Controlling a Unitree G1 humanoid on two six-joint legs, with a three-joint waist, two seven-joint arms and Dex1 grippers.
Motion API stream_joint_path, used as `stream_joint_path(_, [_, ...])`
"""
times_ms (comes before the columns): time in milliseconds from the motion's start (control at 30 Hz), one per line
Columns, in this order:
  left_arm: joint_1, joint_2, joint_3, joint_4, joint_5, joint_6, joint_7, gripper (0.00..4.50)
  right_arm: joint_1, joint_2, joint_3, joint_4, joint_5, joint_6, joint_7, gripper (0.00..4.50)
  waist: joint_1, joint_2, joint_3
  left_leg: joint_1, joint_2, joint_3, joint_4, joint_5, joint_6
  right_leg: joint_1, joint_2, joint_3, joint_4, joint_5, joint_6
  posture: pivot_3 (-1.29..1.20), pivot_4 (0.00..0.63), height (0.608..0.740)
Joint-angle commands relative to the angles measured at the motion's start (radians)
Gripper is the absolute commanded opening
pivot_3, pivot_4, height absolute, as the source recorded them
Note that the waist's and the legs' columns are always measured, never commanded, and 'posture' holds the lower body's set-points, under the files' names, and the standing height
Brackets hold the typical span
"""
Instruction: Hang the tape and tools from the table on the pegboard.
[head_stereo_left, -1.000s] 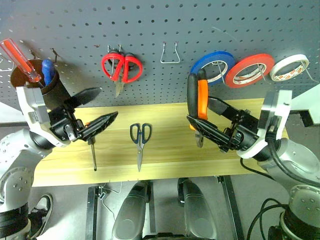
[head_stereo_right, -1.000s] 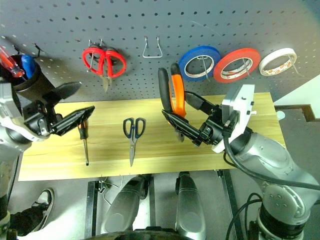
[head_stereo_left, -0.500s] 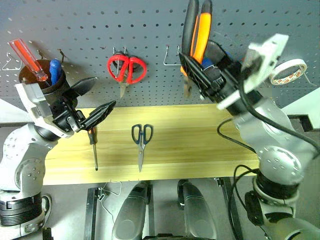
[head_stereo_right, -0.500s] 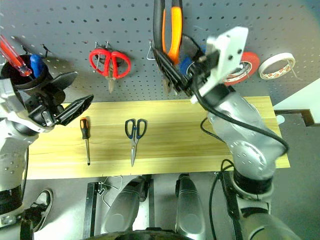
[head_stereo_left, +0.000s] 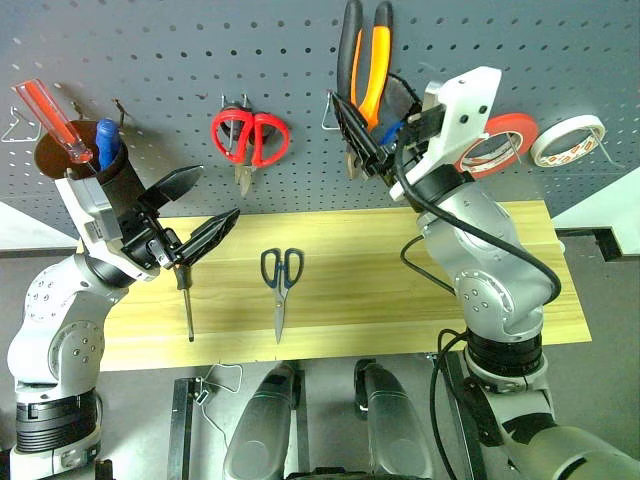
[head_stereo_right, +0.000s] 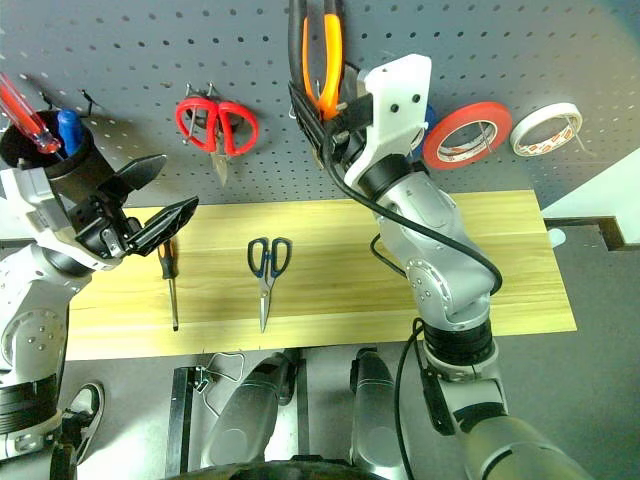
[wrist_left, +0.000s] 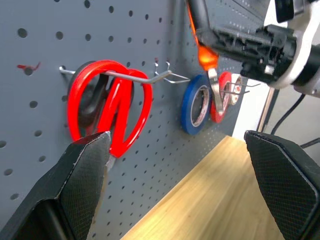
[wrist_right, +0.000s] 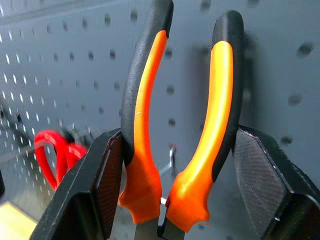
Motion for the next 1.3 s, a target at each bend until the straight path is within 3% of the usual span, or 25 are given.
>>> stream_joint_path(33, [0.007,-0.003,-0.001,-0.001,0.009,-0.026,-0.006,4.50,-0.051,0.032,-0.038,-0.111,0.003,-0.074,-0.008,2.89,-0.001,0.000,0.000,0.000,0.000,0.000,0.001,0.000,0.000,0.000,0.000,0.000,0.001,0.000,0.000,0.08,0.284,0.710])
stream_joint_path(467, [0.006,-0.008,-0.018,-0.025,-0.005,-0.014,0.003,4.50,-0.086,0.185,0.107,0.180,-0.304,-0.366,-0.070,2.89,-0.019,0.000,-0.001,0.000,0.001,0.000,0.004,0.001,-0.002,-0.001,0.001,0.000,0.005,0.001,-0.002,0.10,0.311,0.710])
stream_joint_path(700, [0.027,-0.002,-0.013,-0.037,-0.011,-0.011,0.006,4.50,-0.116,0.209,0.093,0.308,-0.344,-0.451,-0.060,2.89,-0.016,0.000,-0.001,0.000,0.001,0.000,0.004,0.001,-0.002,-0.001,0.001,0.000,0.005,0.001,-0.002,0.10,0.313,0.710])
stream_joint_path(1300, [0.022,-0.010,-0.032,-0.029,-0.007,-0.017,0.010,4.50,-0.201,0.228,0.037,0.319,-0.377,-0.446,-0.083,2.89,-0.018,0.000,-0.001,0.000,0.001,0.000,0.005,0.002,-0.004,-0.001,0.002,0.000,0.008,0.002,-0.003,0.09,0.308,0.710])
